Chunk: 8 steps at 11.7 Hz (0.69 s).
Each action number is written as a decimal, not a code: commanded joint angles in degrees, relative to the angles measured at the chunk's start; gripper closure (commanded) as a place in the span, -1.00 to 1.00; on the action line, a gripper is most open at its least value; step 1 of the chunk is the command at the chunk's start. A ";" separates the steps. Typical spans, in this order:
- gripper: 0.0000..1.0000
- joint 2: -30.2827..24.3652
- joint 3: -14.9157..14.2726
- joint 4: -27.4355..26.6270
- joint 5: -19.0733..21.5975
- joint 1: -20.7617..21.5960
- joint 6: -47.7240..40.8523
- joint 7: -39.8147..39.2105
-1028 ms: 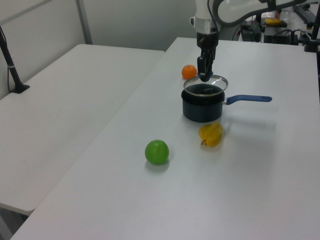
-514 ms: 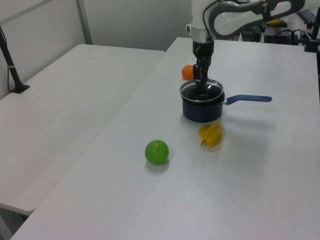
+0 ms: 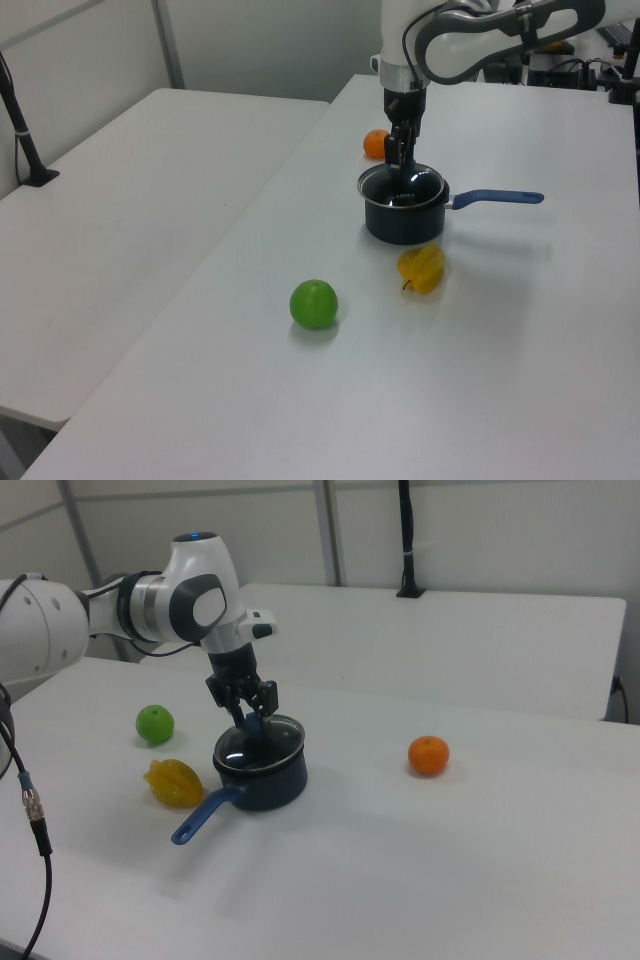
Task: Close lid
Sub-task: 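Lower the lid onto the saucepan rim and open the gripper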
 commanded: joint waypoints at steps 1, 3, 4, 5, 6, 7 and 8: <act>0.30 -0.80 -0.64 -2.57 -1.23 0.89 0.75 0.63; 0.30 -1.33 -0.73 -3.01 -1.23 0.89 0.31 0.46; 0.30 -1.50 -0.64 -3.10 -1.14 0.89 -0.04 0.46; 0.30 -1.59 -0.64 -3.01 -1.14 0.89 -0.66 0.37; 0.30 -2.03 -0.64 -3.01 -0.88 0.80 -0.84 0.11; 0.30 -2.38 -0.64 -2.92 -0.62 0.62 -1.62 -0.33; 0.30 -2.99 -0.64 -2.92 -0.35 0.54 -2.76 -0.86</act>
